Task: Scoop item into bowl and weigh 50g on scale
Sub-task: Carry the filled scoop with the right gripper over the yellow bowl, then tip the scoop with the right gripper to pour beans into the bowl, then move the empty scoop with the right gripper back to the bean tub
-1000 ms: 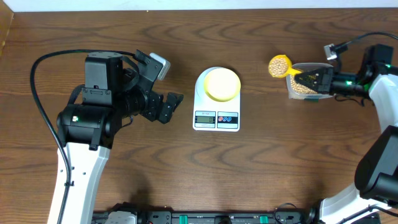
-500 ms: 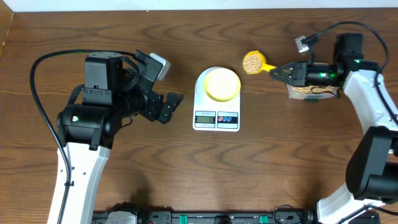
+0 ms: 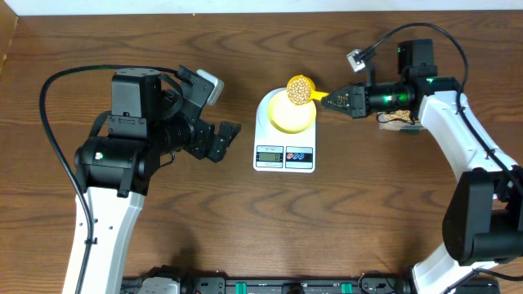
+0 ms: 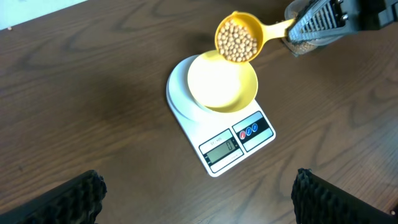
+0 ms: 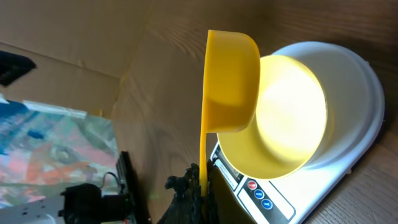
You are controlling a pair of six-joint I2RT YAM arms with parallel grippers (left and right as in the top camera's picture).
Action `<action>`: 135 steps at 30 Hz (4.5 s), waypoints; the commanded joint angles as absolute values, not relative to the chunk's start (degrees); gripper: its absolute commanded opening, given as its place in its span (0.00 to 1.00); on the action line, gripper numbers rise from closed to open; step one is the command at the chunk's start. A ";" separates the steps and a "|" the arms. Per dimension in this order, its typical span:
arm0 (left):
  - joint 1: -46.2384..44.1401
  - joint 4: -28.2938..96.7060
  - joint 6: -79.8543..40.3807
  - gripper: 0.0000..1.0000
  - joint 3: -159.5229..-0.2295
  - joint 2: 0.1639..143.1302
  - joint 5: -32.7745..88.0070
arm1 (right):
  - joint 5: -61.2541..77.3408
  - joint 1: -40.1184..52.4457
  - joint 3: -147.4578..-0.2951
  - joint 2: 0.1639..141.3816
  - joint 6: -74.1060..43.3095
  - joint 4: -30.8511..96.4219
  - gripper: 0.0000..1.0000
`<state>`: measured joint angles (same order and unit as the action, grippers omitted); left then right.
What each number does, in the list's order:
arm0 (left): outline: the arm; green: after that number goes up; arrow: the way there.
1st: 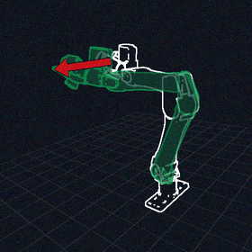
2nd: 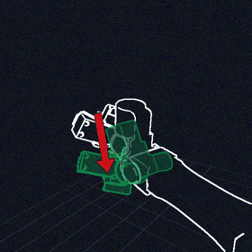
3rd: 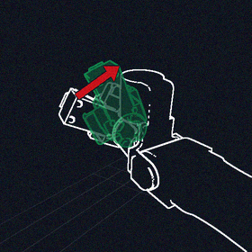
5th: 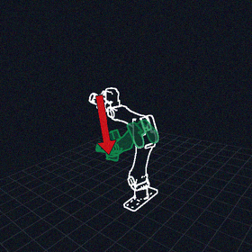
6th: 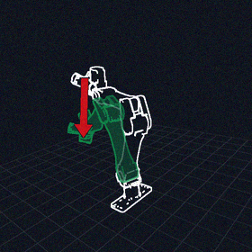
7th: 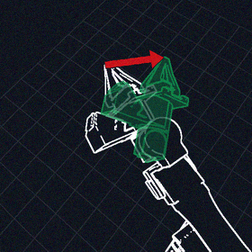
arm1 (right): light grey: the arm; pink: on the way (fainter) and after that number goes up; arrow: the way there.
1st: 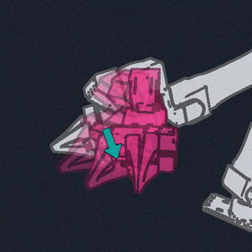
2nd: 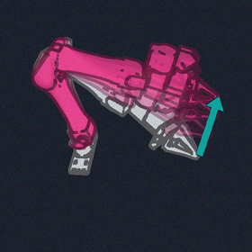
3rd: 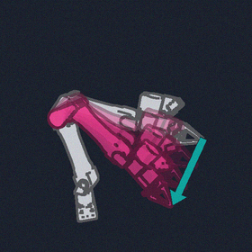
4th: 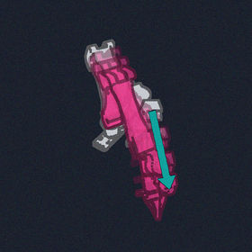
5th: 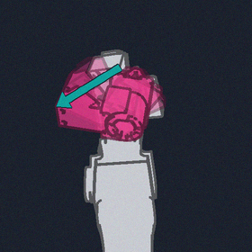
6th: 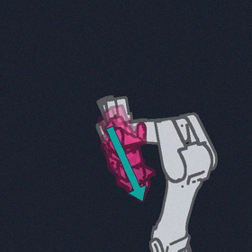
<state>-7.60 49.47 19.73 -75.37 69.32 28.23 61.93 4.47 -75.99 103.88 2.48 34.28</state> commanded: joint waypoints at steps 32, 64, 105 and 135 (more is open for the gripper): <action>-7.35 49.52 19.66 0.97 -75.24 69.23 28.95 | 44.91 9.43 -75.68 104.27 15.77 31.29 0.01; -7.35 49.50 19.66 0.98 -75.24 69.23 28.95 | 44.88 9.76 -75.68 104.27 30.61 29.15 0.01; -7.35 49.52 19.66 0.97 -75.24 69.23 28.95 | 44.91 9.76 -75.68 104.27 48.95 21.67 0.01; -7.35 49.50 19.66 0.98 -75.24 69.23 28.95 | 45.63 9.85 -75.68 104.27 45.25 21.98 0.01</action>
<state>-7.60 49.47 19.73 -75.37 69.32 28.21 44.10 9.13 -75.99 103.88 46.83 22.76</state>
